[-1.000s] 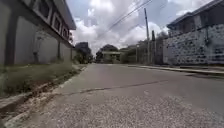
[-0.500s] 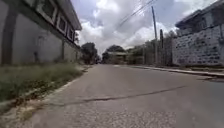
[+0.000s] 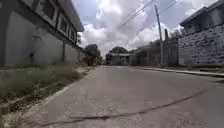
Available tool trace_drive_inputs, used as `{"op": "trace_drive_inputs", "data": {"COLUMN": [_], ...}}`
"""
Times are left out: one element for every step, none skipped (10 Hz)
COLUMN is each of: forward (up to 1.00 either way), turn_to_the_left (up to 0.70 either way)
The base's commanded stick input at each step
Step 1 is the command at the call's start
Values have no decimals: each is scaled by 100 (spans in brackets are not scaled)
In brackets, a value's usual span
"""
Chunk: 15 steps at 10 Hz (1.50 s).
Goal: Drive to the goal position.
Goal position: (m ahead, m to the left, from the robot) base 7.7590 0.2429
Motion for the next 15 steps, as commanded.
{"op": "trace_drive_inputs", "data": {"forward": [100,100,100,100,100,100,100,100,100,100,100,100,100,100,100], "turn_to_the_left": [0,0,0,0,0,0,0,0,0,0,0,0,0,0,0]}}
